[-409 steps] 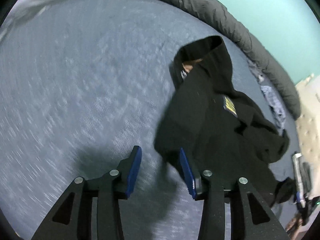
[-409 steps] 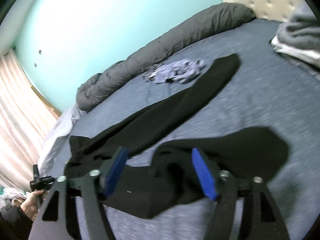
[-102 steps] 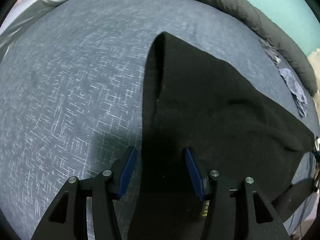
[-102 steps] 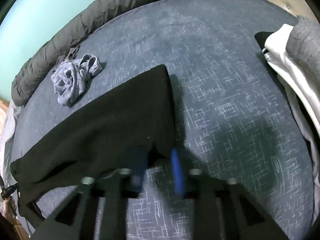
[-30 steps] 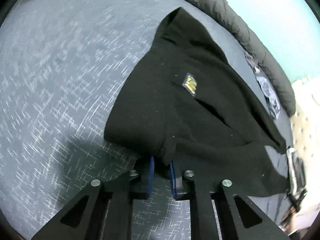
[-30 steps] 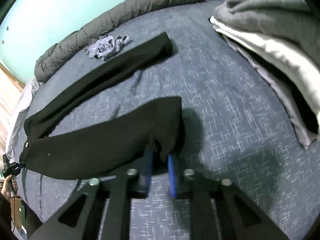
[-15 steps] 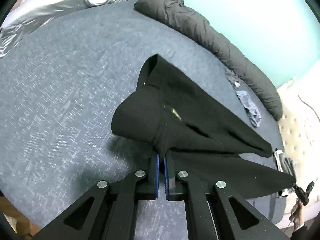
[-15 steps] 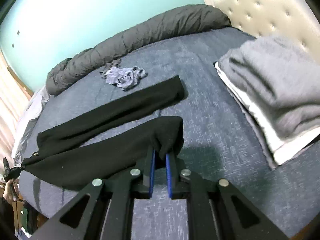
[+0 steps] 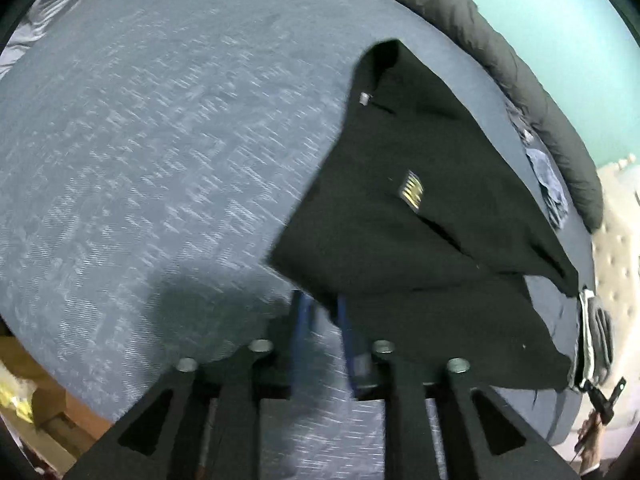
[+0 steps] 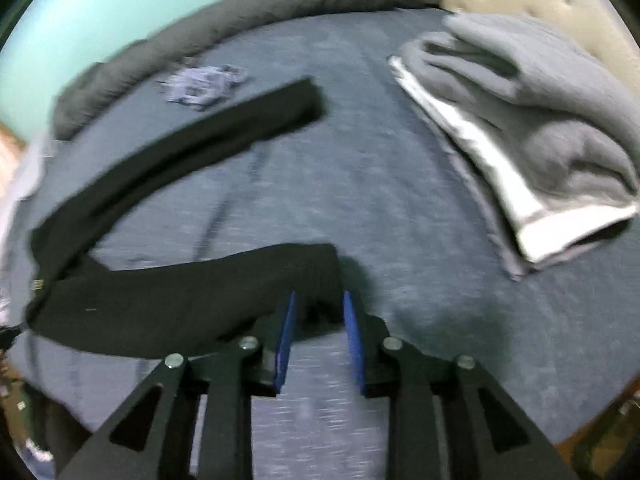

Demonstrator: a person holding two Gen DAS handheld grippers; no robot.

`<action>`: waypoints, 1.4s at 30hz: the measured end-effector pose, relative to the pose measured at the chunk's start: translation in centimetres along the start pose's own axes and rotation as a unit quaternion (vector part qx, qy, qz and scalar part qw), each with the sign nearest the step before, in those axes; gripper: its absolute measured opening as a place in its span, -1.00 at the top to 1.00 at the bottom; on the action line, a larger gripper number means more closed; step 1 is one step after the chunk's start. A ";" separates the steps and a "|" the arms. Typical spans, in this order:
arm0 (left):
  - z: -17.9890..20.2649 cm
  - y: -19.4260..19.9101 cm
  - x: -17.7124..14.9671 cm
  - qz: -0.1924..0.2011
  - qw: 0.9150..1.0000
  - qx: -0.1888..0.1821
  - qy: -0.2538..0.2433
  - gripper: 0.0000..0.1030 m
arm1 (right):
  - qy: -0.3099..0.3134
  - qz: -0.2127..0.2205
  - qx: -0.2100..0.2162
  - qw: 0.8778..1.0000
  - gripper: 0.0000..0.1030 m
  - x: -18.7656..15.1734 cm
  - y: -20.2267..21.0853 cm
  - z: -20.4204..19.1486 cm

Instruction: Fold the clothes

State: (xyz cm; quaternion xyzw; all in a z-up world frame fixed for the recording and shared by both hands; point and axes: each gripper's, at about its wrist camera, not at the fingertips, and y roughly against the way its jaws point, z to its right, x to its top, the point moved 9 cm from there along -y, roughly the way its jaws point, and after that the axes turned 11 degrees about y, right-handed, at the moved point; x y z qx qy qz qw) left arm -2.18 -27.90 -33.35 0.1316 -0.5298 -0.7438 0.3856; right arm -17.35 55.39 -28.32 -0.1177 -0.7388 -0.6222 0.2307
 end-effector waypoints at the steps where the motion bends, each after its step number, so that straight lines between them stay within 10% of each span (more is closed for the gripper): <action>1: 0.0 0.4 0.3 0.006 1.000 0.000 -0.005 0.47 | -0.004 0.002 -0.005 1.000 0.40 0.0 0.1 0.3; 4: 0.3 1.9 1.2 0.025 0.999 -0.002 -0.021 0.44 | -0.015 0.008 -0.020 1.000 0.10 0.0 0.4 1.3; 7: 1.3 3.2 1.8 0.036 0.999 -0.015 -0.029 0.15 | -0.022 0.014 -0.031 0.999 0.07 0.0 0.9 1.8; 20: 5.4 5.3 4.4 0.055 0.995 -0.041 -0.073 0.04 | 0.012 0.047 -0.026 0.998 -0.06 1.8 6.6 -1.8; 42: 10.6 -6.5 14.0 0.048 0.992 -0.009 -0.114 0.02 | 0.006 0.041 -0.026 0.999 -0.14 7.8 -7.1 -1.9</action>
